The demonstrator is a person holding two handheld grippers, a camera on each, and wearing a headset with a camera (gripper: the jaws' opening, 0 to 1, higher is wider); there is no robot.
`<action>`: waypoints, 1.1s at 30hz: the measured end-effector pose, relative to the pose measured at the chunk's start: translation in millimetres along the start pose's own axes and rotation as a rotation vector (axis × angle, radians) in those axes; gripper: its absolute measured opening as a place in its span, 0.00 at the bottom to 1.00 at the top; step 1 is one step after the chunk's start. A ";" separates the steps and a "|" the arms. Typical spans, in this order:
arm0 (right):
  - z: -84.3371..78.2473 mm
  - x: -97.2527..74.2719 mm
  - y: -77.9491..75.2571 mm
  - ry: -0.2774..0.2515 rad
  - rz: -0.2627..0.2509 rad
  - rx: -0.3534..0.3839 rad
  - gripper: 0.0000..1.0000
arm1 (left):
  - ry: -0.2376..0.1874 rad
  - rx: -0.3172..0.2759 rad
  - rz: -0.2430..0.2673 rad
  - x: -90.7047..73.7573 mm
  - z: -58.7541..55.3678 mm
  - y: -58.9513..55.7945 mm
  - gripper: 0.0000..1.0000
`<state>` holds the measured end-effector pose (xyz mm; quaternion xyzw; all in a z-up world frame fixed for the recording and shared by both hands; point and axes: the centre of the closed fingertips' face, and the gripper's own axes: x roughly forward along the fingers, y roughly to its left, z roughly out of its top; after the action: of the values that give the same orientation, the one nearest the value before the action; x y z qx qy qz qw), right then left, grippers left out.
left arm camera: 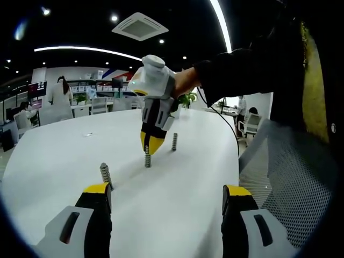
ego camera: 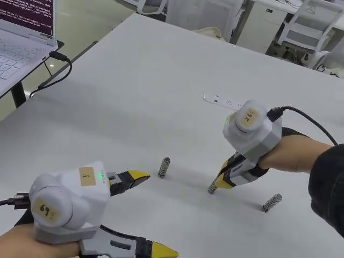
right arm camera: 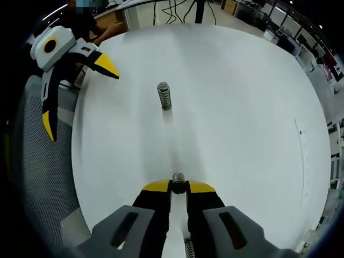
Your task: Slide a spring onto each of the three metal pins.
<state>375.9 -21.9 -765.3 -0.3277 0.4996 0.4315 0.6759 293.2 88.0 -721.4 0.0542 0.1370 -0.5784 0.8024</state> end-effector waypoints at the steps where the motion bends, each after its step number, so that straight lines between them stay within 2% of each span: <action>1: -0.4 1.1 0.3 0.000 -0.001 0.000 0.08 | -0.002 -0.001 0.000 0.1 0.2 -0.2 0.82; 15: -4.0 2.6 0.4 -0.004 -0.008 0.002 0.09 | -0.001 -0.003 0.011 -0.1 -1.2 3.2 0.82; 20: -5.8 -0.7 0.1 -0.014 -0.011 0.011 0.12 | 0.006 -0.003 0.013 -0.1 -2.8 3.8 0.82; 29: -10.8 -13.7 0.3 -0.052 -0.037 0.027 0.19 | 0.012 -0.003 0.021 -0.5 -2.0 8.0 0.82; 33: -11.6 -22.2 1.5 -0.089 -0.051 0.045 0.23 | 0.017 0.003 0.025 -0.7 -0.6 10.1 0.81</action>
<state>367.2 -37.2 -747.4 -0.3054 0.4701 0.4169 0.7155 302.4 92.1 -722.5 0.0622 0.1424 -0.5680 0.8082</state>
